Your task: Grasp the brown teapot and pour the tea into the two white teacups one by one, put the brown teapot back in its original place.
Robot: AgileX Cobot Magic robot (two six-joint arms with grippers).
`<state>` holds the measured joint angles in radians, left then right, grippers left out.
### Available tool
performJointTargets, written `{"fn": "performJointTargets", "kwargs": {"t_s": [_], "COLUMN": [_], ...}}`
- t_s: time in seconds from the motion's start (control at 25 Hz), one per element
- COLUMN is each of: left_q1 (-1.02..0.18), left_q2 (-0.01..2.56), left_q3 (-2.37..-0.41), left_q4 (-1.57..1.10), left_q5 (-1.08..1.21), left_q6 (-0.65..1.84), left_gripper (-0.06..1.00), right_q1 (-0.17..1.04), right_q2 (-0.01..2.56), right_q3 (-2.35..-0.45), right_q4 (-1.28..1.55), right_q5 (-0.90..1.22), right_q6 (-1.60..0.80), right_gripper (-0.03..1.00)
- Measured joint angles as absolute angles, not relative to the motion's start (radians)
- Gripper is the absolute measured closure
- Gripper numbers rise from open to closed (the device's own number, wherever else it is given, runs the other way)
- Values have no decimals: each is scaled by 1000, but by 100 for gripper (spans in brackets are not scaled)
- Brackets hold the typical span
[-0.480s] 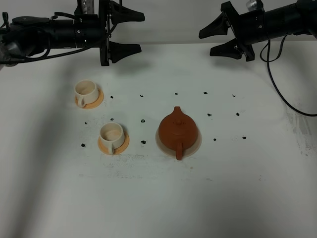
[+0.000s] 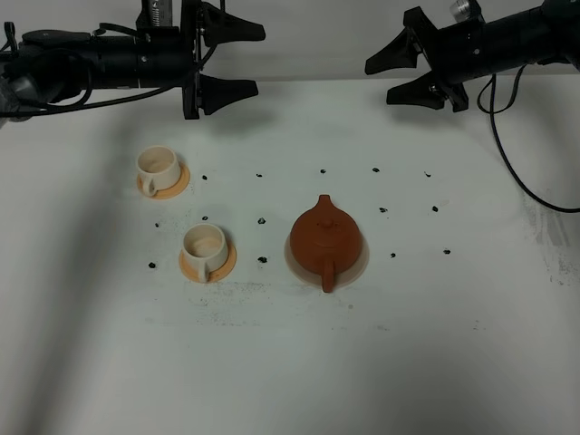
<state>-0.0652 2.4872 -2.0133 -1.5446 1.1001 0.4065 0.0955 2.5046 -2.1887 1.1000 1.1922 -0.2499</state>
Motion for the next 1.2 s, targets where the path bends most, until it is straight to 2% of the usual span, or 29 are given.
{"fn": "performJointTargets", "kwargs": {"t_s": [0.2, 0.48, 0.64, 0.92, 1.2], "left_q1": [-65, -84, -121, -152, -152], "left_q2": [2477, 2386, 2302, 2086, 1742], "left_q3": [-2050, -2255, -2275, -2238, -1890], "left_q4": [-1436, -812, -550, -386, -191], "left_q5": [1086, 1065, 1063, 1115, 1017], "left_q6": [567, 468, 394, 325, 280], "left_gripper": [19, 23, 26, 27, 27], "right_q1": [95, 95, 95, 100, 100], "right_q2": [2501, 2417, 2333, 2153, 2021], "right_q3": [-2189, -2191, -2195, -2192, -2020], "right_q4": [889, 307, 20, -17, 17], "right_q5": [1138, 1039, 1051, 1095, 1085], "right_q6": [-359, -263, -150, -93, -92], "right_gripper": [38, 38, 38, 38, 38]}}
